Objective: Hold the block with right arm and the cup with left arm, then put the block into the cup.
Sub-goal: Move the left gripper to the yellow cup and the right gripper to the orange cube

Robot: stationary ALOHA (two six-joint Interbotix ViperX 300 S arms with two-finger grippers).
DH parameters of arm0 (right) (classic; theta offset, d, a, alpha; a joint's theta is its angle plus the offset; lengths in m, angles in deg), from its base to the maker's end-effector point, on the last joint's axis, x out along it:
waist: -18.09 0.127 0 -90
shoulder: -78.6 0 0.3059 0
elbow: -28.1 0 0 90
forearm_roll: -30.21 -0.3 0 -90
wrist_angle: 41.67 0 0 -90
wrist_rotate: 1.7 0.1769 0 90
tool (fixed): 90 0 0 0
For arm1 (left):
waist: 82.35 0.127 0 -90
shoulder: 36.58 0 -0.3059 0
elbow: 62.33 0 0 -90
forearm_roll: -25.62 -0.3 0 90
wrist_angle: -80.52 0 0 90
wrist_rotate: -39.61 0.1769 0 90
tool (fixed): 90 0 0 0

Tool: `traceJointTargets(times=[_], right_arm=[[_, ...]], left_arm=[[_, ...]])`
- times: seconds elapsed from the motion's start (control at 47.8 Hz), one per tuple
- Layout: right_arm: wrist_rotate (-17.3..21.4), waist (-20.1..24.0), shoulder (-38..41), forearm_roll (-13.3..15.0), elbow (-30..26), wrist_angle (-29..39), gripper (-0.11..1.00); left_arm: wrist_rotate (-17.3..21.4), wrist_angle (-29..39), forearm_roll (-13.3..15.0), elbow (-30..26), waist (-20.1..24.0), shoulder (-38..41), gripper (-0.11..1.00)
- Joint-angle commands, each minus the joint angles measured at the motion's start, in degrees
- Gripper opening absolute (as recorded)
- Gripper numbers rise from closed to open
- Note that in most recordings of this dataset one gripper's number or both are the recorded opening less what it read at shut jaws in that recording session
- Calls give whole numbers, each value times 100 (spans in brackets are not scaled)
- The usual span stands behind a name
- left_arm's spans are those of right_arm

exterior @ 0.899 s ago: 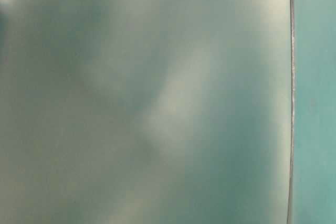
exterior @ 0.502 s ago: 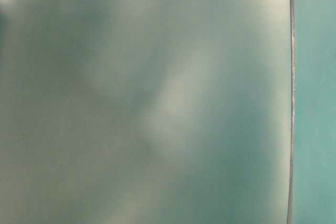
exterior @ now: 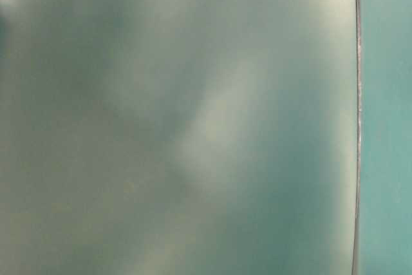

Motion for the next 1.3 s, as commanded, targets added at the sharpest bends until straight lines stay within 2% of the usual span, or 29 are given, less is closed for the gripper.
traceJointTargets(times=[0.0,0.272,0.397,0.606,0.794,1.024,1.171,1.275], right_arm=[[-9,-141,-9,0,-167,97,20],[-9,-773,105,70,-158,536,55],[-9,-1099,246,132,-141,712,63],[-9,-1521,694,211,-97,1072,65],[-9,-1573,1020,237,-97,1099,65],[0,-1731,1362,229,-123,1187,65],[-9,-1986,1573,237,-141,1345,65],[-18,-2118,1723,396,-149,1362,65]], left_arm=[[18,53,-18,-141,-53,70,87],[-9,62,-18,-132,-800,167,88],[-158,44,-9,-167,-1099,492,88],[-580,-290,-9,-316,-1441,1503,88],[-773,-457,-9,-668,-1670,2522,88],[-800,-510,-18,-1178,-1942,3744,88],[-800,-563,-18,-1274,-2145,4096,88],[-800,-554,-18,-1266,-2250,4184,88]])
